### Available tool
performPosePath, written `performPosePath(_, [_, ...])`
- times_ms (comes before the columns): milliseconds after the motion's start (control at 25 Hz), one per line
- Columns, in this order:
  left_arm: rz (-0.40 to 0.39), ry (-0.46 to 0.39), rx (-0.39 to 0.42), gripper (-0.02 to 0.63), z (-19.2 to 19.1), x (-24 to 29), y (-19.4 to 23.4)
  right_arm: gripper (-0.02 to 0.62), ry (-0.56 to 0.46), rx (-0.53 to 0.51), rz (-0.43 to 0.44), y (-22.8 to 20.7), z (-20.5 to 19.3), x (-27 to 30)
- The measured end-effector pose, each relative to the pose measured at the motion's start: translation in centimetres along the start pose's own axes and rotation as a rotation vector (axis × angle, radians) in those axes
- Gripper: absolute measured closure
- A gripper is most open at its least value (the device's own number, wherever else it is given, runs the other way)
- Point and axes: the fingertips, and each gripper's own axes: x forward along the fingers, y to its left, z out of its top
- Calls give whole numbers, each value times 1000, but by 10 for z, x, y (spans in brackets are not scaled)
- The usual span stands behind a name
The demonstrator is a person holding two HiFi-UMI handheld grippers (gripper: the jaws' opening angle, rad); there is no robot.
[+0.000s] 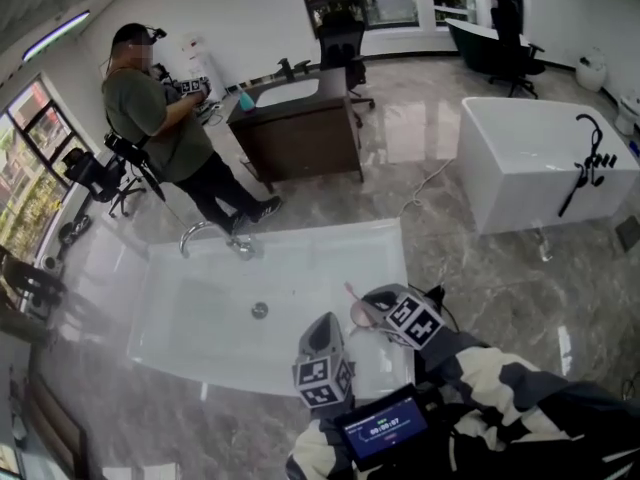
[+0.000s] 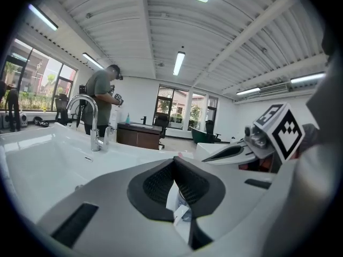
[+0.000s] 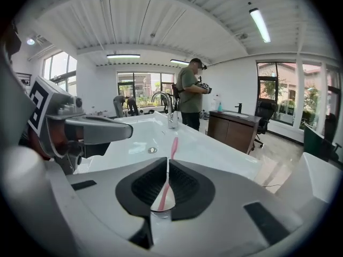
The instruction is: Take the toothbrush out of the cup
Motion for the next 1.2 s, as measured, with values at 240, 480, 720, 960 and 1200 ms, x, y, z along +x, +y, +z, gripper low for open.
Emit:
performPosePath(240, [-3,8,-52,601,-9,-5,-10,410,124,-20,29,-10,-23,20])
performPosePath(480, [23,6,-68,601,-13,-13,-2,403,165,-47,51,-12,-22,42])
performPosePath(720, [71,3,-68,601,-11,-27,13,406,190,-67,93,-2,-16,51])
performPosePath(960, [76,16,-61,601,-12,-28,16,572,166,-107,79,-6,-3,50])
performPosePath(1200, [68,-10,-45,601,-3,-27,15,572,81,-85,84,-7,20,33])
